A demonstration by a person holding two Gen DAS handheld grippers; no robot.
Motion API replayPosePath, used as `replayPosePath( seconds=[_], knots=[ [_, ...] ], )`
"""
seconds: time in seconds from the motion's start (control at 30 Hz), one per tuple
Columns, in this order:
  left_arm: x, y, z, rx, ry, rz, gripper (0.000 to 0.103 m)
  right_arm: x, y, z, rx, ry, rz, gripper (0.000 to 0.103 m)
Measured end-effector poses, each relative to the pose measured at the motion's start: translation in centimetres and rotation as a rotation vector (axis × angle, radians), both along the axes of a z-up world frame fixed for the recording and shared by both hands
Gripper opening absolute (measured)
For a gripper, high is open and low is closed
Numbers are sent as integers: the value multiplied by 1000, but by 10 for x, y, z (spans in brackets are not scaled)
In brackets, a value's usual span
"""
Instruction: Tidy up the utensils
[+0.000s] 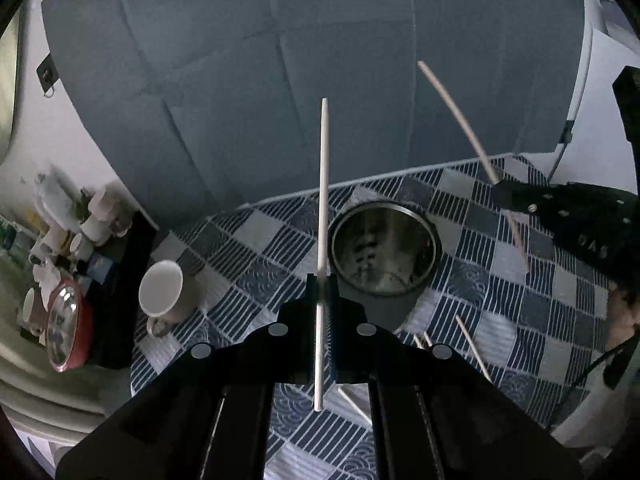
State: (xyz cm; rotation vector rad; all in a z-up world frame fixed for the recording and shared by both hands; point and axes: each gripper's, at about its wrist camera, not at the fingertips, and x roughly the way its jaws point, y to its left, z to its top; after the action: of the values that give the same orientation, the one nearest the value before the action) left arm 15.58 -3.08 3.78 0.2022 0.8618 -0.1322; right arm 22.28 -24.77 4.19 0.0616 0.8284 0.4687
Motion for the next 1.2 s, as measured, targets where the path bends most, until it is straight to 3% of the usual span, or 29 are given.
replayPosePath(
  seconds=[0.23, 0.4, 0.73, 1.0, 1.2],
  knots=[
    [29, -4, 8, -18, -42, 18, 5, 22, 16, 9, 53, -65, 35, 5],
    [48, -4, 6, -45, -41, 45, 5, 38, 25, 3, 81, -60, 48, 5],
    [83, -4, -13, -222, -73, 41, 5, 64, 30, -24, 158, -67, 38, 5],
    [90, 12, -36, -287, -21, 70, 5, 63, 22, -48, 215, -29, 37, 5],
    [88, 29, -39, -282, -9, 117, 5, 58, 33, -56, 243, -10, 61, 5]
  ],
)
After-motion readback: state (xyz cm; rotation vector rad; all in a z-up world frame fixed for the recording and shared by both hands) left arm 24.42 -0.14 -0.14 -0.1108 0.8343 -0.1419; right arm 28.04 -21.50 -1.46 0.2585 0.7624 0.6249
